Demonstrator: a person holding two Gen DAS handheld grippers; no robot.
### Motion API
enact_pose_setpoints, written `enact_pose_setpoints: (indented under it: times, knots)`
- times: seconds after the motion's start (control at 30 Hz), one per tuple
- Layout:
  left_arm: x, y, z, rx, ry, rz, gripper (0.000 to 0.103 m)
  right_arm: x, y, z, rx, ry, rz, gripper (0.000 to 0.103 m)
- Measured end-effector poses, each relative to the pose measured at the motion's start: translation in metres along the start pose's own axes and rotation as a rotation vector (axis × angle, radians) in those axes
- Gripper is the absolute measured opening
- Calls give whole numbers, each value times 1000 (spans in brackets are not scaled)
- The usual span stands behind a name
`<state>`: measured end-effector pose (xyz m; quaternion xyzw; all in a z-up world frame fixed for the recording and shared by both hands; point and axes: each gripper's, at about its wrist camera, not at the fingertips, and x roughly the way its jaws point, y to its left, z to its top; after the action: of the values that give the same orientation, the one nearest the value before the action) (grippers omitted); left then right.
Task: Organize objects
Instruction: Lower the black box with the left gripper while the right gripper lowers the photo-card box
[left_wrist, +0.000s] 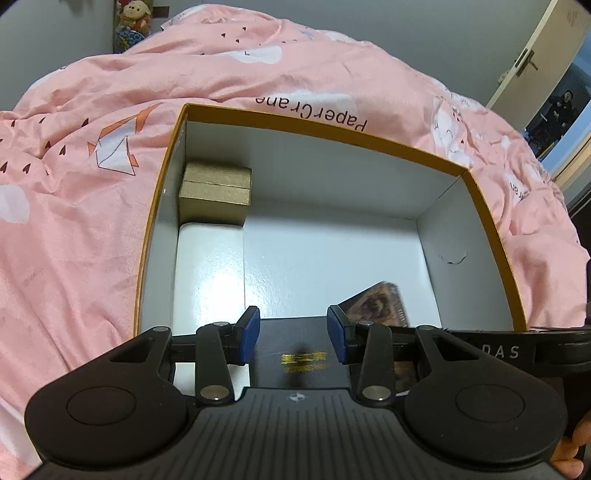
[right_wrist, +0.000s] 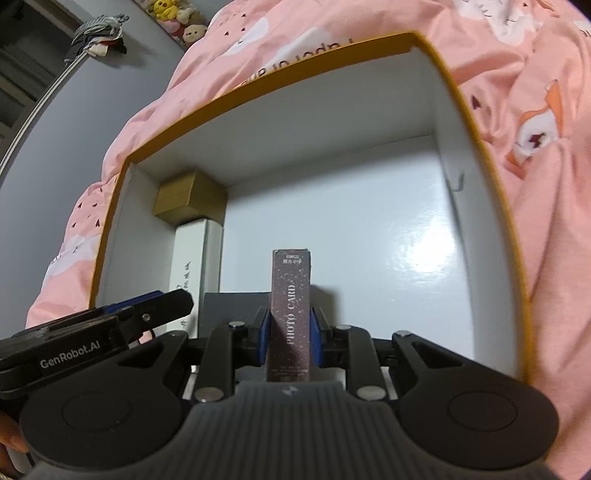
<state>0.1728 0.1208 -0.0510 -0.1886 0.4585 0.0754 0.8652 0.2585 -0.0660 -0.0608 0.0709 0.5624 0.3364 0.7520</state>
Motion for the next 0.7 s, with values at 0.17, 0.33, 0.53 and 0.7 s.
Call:
enact_pose_setpoints:
  times: [0.17, 0.33, 0.53, 0.7]
  knots:
    - [-1, -2, -4, 22, -30, -18, 45, 3, 2, 1, 7, 17, 1, 24]
    - [0, -4, -6, 40, -33, -23, 45, 9, -3, 6, 10, 72, -44, 24]
    - [0, -2, -10, 14, -26, -40, 49, 14, 3, 11, -65, 105, -160, 29]
    - [-1, -1, -13, 2, -20, -53, 49, 25, 5, 11, -140, 137, -295, 36]
